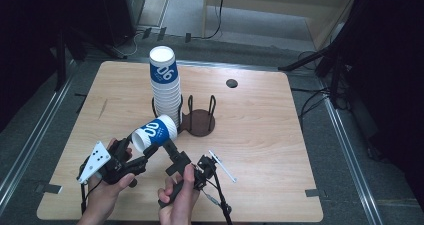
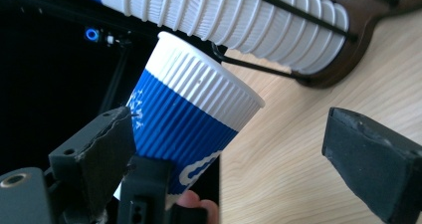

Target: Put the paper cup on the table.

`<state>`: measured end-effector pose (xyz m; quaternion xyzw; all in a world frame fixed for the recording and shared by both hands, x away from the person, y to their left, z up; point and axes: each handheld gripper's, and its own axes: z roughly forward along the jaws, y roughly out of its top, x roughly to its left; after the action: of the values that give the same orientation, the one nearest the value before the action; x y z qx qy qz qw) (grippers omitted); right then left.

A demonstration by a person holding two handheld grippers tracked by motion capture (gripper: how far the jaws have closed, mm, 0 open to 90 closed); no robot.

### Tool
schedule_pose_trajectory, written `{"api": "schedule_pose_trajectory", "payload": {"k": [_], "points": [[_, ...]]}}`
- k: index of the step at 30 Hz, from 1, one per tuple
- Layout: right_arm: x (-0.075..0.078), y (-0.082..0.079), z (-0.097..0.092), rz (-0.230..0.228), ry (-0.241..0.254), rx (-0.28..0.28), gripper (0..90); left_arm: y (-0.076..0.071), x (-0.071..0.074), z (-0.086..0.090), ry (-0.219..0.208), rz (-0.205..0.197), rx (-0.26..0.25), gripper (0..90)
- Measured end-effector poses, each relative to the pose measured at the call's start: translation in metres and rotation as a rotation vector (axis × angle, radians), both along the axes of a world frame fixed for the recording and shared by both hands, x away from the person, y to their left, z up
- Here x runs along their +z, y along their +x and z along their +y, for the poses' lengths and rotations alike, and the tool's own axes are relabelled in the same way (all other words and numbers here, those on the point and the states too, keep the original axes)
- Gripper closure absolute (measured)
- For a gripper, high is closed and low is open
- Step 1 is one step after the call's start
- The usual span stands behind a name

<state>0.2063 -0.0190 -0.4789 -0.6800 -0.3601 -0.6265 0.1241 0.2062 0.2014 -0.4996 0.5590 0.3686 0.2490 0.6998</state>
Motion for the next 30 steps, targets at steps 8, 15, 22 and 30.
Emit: {"api": "schedule_pose_trajectory", "payload": {"k": [8, 15, 22, 30], "points": [[-0.004, 0.008, 0.004, 0.061, 0.152, 0.011, 6.7, 0.000, -0.001, -0.002, 0.021, 0.001, -0.008, 28.6], [-0.007, 0.015, 0.007, 0.095, 0.248, 0.015, 6.7, -0.001, -0.001, -0.004, 0.025, 0.003, -0.014, 28.6], [-0.010, 0.020, 0.010, 0.112, 0.288, 0.027, 6.7, -0.002, -0.002, -0.007, 0.037, 0.004, -0.029, 28.6], [-0.010, 0.031, 0.013, 0.128, 0.311, 0.055, 6.7, -0.002, -0.002, -0.009, 0.049, 0.002, -0.034, 28.7]]}}
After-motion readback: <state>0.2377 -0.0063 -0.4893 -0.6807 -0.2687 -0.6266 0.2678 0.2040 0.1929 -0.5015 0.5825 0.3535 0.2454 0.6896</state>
